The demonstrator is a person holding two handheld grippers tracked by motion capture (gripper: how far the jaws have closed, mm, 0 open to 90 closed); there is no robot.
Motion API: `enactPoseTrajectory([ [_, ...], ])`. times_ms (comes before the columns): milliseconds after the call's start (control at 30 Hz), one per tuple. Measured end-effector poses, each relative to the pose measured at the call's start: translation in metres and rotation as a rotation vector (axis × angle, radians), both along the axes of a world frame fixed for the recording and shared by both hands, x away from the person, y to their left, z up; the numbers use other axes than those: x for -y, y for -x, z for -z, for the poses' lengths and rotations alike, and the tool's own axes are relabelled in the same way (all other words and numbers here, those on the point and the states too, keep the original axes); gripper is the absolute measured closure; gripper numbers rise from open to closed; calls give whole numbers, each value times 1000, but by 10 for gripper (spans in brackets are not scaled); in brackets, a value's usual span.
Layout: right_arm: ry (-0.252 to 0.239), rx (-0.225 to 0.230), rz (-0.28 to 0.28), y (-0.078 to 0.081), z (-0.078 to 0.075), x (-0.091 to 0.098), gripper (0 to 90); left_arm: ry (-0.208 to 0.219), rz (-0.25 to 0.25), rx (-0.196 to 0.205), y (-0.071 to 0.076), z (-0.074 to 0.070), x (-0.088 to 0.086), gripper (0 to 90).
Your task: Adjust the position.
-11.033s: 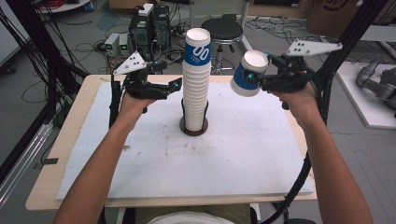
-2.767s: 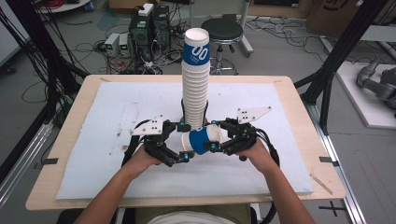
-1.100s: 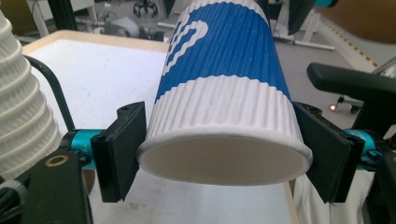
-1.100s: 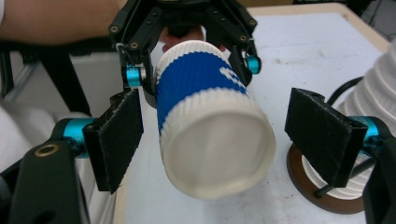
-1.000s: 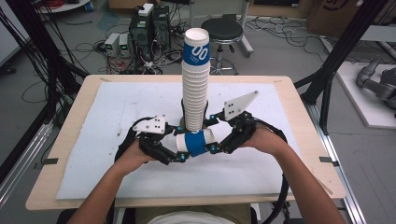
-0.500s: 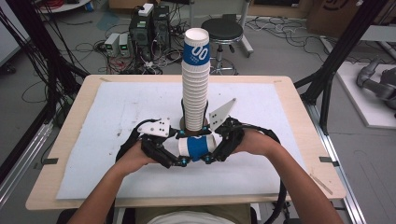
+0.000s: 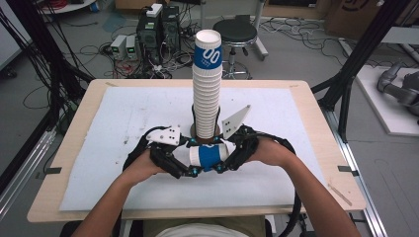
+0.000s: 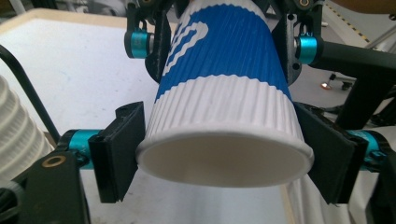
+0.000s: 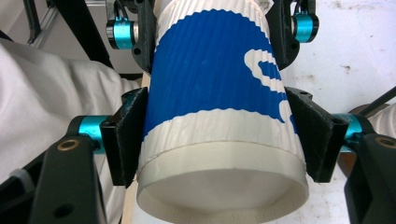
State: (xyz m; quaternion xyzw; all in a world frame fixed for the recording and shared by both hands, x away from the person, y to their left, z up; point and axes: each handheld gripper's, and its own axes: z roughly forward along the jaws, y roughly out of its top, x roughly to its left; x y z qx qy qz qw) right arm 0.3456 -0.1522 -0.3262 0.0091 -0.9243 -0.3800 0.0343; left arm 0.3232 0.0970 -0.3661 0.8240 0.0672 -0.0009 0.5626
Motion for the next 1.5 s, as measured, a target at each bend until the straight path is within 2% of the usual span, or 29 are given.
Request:
enactPoseTrajectory([
  [167, -18, -6, 17, 0, -1, 6, 271, 74, -36, 10, -1, -1, -4, 116],
  [233, -25, -5, 28, 0, -1, 9, 271, 101, -42, 21, -2, -2, -7, 116],
  [400, -111, -9, 70, -1, 2, 24, 271, 151, -64, 13, -5, -3, -14, 116],
  [500, -145, -4, 105, -1, 4, 33, 271, 182, -78, 3, -7, -2, -17, 116],
  [667, -207, 0, 155, -2, 7, 44, 271, 256, -89, 3, -7, -4, -20, 116],
  [767, -257, -15, 180, -1, 11, 51, 272, 291, -97, 2, -7, -5, -22, 116],
  [933, -324, -29, 201, 1, 17, 54, 271, 304, -101, 2, -7, -3, -20, 111],
  [1067, -358, -29, 192, 4, 22, 51, 271, 309, -96, 4, -7, -2, -18, 106],
  [1167, -399, -39, 178, 6, 26, 48, 271, 321, -88, -9, -7, 1, -17, 105],
  [1500, -445, -62, 141, 8, 33, 38, 270, 323, -43, -25, -4, 3, -7, 103],
])
